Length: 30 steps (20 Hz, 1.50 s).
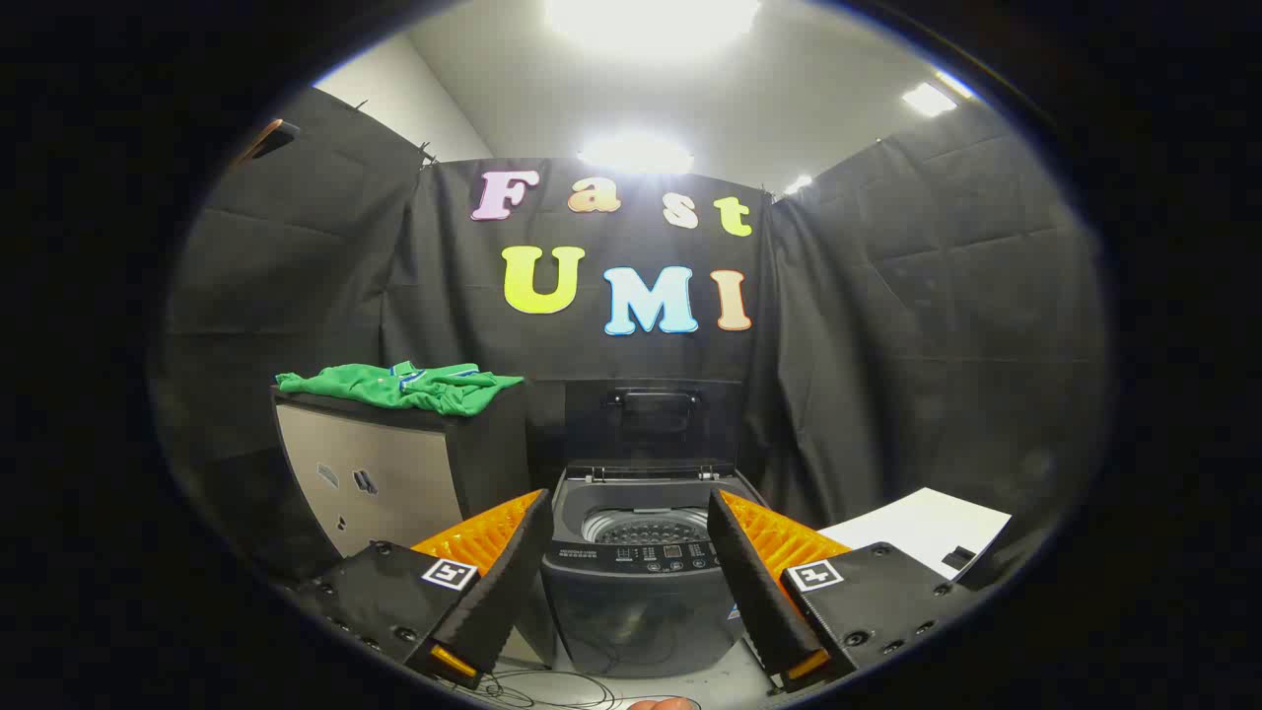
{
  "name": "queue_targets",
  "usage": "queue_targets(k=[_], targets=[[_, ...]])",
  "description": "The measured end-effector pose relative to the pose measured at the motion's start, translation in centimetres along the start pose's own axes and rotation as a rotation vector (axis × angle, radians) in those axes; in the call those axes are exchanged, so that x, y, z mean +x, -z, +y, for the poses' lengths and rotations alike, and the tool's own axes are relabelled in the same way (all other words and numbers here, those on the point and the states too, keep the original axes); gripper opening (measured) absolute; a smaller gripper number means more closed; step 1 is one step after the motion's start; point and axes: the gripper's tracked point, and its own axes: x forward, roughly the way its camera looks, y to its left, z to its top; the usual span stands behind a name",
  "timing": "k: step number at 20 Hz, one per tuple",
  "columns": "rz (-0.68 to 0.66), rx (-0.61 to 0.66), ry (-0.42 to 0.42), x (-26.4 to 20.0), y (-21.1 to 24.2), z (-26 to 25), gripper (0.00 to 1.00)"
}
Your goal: Put the clothes into the washing machine and then close the washing machine lid.
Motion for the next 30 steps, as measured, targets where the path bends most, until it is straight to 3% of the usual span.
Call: queue_targets(k=[24, 30], targets=[[0.052, -0.047, -0.023, -0.8, 1.2, 0.9, 0.98], [0.068, -0.061, 0.003, -0.7, 1.7, 0.4, 0.98]])
